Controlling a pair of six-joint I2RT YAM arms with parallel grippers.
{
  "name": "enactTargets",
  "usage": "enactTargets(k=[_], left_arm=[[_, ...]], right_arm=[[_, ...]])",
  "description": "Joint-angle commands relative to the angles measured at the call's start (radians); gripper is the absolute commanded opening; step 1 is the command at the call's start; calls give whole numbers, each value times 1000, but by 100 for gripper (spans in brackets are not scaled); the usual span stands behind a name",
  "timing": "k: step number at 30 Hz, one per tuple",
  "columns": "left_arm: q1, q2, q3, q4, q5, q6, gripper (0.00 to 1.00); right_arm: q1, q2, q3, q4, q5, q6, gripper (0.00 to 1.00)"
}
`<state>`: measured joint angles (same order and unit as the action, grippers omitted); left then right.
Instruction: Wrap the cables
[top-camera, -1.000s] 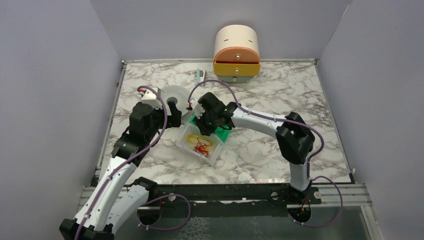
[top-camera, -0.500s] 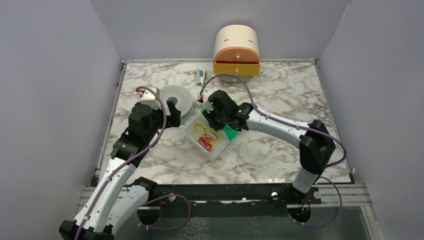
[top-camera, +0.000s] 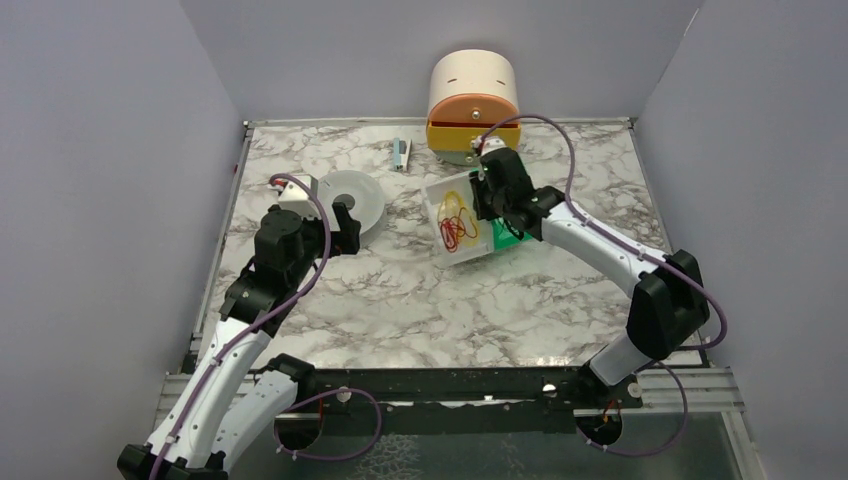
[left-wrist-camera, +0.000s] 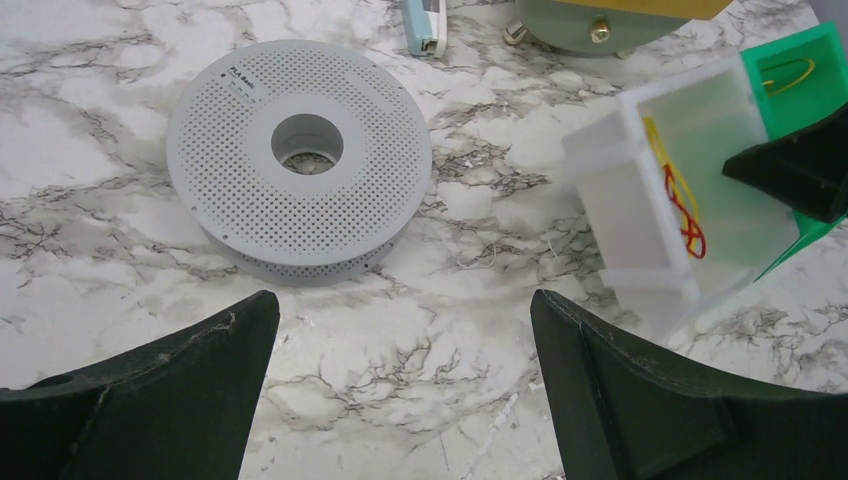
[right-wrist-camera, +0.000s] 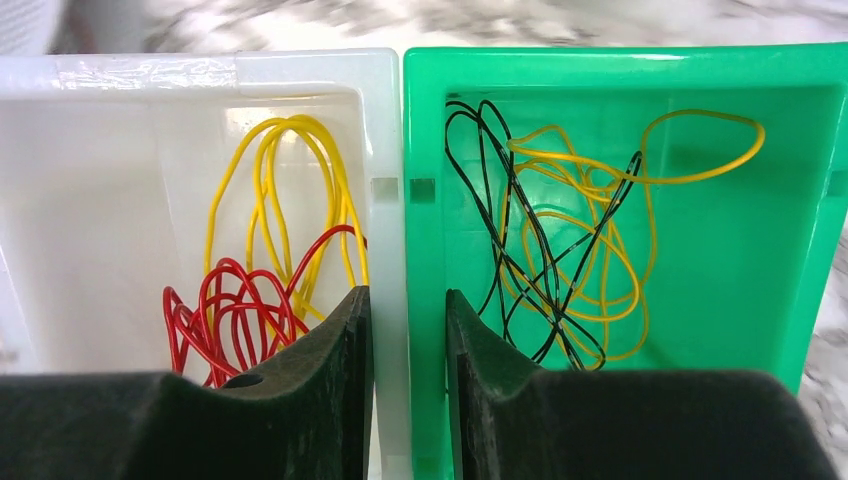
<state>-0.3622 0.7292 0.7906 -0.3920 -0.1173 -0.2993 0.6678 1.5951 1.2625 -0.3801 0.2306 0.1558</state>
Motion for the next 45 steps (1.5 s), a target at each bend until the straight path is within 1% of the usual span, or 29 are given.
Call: enactTargets(k=[1,6,12,18,21,24,32,39,41,45], left_arm=[[-4,-18,2,10,-17,-11,99],[-7,-22,0,10,-19,-11,99],[-12,-25,-1,9,-24,-11,99],[-13,-23,-1,9,-27,-10,99],[-12,-20,-1,10,-27,-9,99],[-14,-19,-1,10,-26,-9,99],[-17,-10,-1,10,-28,-9,99],[-20,0,-1,10,-30,-8,99],[-21,2,-1,10,-30,-7,99],[-23,4,-1,10,-31,-6,99]], right_arm=[[-100,-44,-8,111,23,93,1],[-163,-1,11,87,79,171,1],[-228,56,43,42,97,254,1],[-280,67,7,46,115,276,1],[-294,68,-14,51,149,274,1],[-301,76,-31,71,151,266,1],[-316,125,-35,53,223,308,1],[-332,180,-4,38,240,312,1],[-341,189,-2,41,240,318,4],[-361,211,1,34,228,333,14]])
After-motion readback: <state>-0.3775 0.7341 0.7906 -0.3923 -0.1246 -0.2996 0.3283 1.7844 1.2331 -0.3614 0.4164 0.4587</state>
